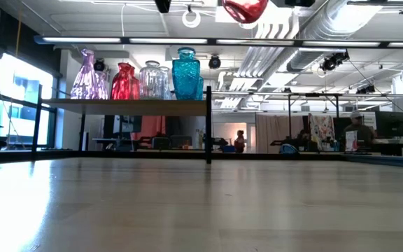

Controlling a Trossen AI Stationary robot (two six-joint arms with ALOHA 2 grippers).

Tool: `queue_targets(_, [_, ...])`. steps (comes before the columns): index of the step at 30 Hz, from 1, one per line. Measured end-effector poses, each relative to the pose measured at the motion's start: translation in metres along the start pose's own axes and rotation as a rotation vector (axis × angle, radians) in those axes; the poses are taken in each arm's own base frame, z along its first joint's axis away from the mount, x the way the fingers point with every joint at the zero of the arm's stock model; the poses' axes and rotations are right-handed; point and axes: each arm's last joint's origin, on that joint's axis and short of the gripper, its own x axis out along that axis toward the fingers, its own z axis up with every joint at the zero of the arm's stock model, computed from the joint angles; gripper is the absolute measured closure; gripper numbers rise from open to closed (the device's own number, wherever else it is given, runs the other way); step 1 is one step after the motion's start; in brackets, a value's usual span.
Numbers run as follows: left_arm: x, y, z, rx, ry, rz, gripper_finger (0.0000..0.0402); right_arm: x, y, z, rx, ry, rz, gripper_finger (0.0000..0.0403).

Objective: Sort vases onto shelf
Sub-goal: Put the red vase on the shelf aligned with the other red vases

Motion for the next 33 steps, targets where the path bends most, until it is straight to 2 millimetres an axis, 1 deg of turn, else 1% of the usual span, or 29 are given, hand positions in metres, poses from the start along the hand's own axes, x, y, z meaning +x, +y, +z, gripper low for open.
queue_targets(5, [0.000,0.000,0.000,0.001,0.002,0.000,0.0167,0.007,0.008,0.013,0.012,0.116,-0.059,0.0403])
queue_targets(10, [0.000,0.000,-0.001,0.001,0.011,0.003,0.0167,0.014,0.015,0.024,0.027,0.186,-0.099,0.0403])
queue_targets(16, [0.000,0.003,-0.008,0.071,0.077,0.064,0.0167,0.026,0.020,0.035,0.045,0.243,-0.113,0.0403])
queue_targets(22, [-0.001,0.006,-0.012,0.114,0.118,0.137,0.0167,0.038,0.024,0.044,0.056,0.258,-0.109,0.0403])
queue_targets(25, [-0.001,0.006,-0.012,0.131,0.119,0.140,0.0167,0.044,0.023,0.045,0.068,0.266,-0.114,0.0403])
queue_targets(33, [-0.001,0.007,-0.012,0.131,0.118,0.145,0.0167,0.058,0.021,0.049,0.170,0.260,-0.136,0.0403])
